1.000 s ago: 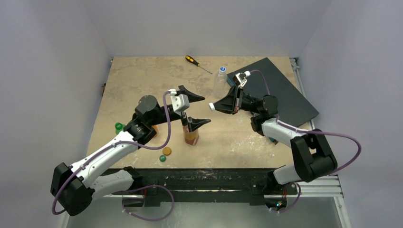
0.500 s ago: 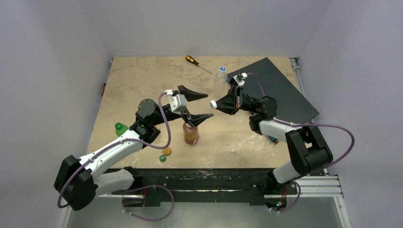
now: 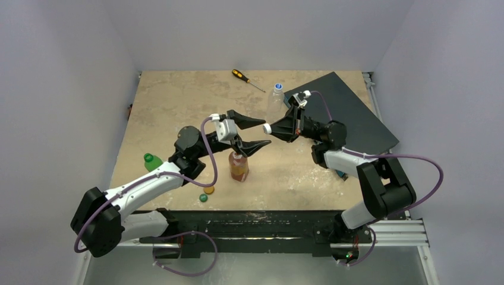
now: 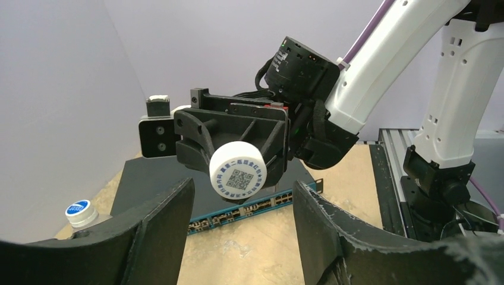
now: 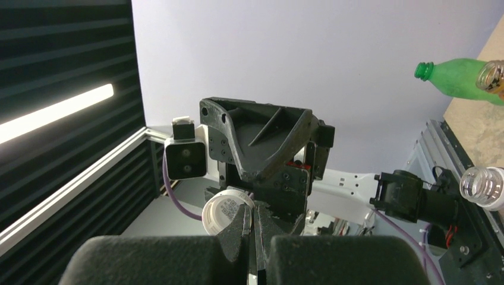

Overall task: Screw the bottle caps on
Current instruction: Place the bottle cap at the center of the board.

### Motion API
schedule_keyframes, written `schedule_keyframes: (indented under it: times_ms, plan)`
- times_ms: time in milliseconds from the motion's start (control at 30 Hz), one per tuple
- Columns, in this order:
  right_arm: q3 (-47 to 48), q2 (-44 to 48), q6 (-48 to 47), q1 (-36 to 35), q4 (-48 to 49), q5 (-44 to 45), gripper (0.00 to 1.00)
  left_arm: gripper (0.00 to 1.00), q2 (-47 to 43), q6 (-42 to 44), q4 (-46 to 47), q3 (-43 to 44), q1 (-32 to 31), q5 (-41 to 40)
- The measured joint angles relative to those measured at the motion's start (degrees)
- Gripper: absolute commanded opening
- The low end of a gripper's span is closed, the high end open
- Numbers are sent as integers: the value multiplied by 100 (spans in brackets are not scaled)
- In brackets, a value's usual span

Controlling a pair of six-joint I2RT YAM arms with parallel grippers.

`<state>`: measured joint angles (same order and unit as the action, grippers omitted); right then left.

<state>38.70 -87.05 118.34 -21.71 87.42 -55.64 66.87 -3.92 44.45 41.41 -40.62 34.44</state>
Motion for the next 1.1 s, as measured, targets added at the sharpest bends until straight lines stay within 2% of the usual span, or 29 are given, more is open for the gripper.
schedule_keyframes:
  times_ms: [333,633,867,1000,1100]
  plan:
    - [-33,13,-264,0,7,72,0,52,59,-111,315,0,-72,-175]
    - [-85,31,-385,0,4,96,0,32,234,-170,426,0,-111,-186]
    - [-267,216,-767,0,-92,219,0,33,264,-256,376,4,-131,-166]
    - [-356,546,-1250,9,-693,284,0,35,264,-260,199,59,-144,-162]
    - [-358,807,-1679,9,-1294,376,7,34,264,-267,72,109,-142,-168]
